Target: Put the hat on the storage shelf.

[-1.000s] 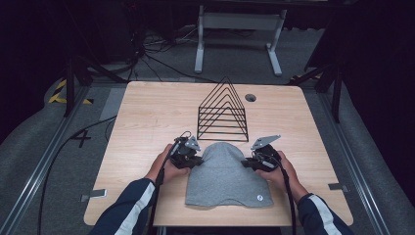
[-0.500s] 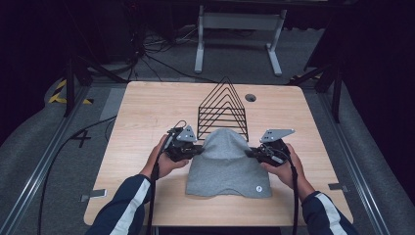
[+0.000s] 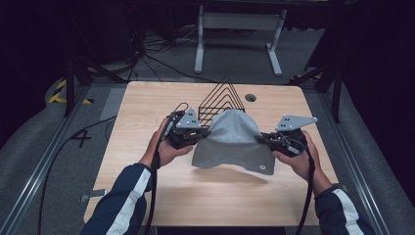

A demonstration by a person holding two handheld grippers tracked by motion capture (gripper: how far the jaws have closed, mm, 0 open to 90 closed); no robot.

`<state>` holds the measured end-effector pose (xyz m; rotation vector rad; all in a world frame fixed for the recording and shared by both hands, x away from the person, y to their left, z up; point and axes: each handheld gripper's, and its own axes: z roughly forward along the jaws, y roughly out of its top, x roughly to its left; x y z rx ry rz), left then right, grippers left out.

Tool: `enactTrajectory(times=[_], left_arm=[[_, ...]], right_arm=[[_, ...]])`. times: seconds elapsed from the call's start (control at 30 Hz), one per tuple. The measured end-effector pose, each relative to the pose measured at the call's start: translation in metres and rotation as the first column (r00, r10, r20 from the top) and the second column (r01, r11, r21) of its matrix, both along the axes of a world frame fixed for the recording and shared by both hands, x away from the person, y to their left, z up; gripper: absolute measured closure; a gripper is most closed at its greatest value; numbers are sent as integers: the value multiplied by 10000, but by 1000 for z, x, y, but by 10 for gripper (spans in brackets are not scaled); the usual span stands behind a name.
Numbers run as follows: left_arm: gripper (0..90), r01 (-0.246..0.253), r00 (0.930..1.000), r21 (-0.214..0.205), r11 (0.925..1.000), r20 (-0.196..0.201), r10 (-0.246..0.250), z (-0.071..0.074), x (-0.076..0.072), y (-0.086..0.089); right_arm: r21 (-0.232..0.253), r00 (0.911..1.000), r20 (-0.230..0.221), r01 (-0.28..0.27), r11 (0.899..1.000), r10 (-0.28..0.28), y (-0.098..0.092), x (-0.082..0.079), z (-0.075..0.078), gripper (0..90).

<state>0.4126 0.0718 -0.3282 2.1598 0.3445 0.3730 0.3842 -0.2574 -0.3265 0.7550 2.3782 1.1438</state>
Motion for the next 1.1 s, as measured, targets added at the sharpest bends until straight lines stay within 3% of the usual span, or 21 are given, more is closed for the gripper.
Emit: enactTrajectory(times=[0.07,0.2,0.37,0.53,0.57,0.83,1.1], left_arm=[[866,85,9997,89,9999,210,-87,11,2,-1],[865,55,9991,-209,9998,410,-46,34,7,-3],[866,-40,9965,-232,9997,839,59,60,13,-4],[866,-299,9946,-657,9974,973,362,86,23,0],[866,-299,9946,-657,9974,973,362,86,23,0],[866,-621,9886,-684,9957,1329,707,126,46,0],[866,-1043,9816,-649,9924,1536,1132,141,63,0]], right_arm=[[-3,9998,199,87,10000,-87,-1,1,13,840],[519,9983,514,239,9984,-266,-7,3,43,840],[647,9942,987,366,9972,-429,-7,9,69,840],[765,9897,1290,526,9957,-622,-5,19,88,840],[811,9882,1394,528,9953,-638,-4,22,92,840],[588,9797,1738,911,9941,-1001,7,39,122,842],[719,9700,2009,1247,9896,-1369,15,59,142,842]])
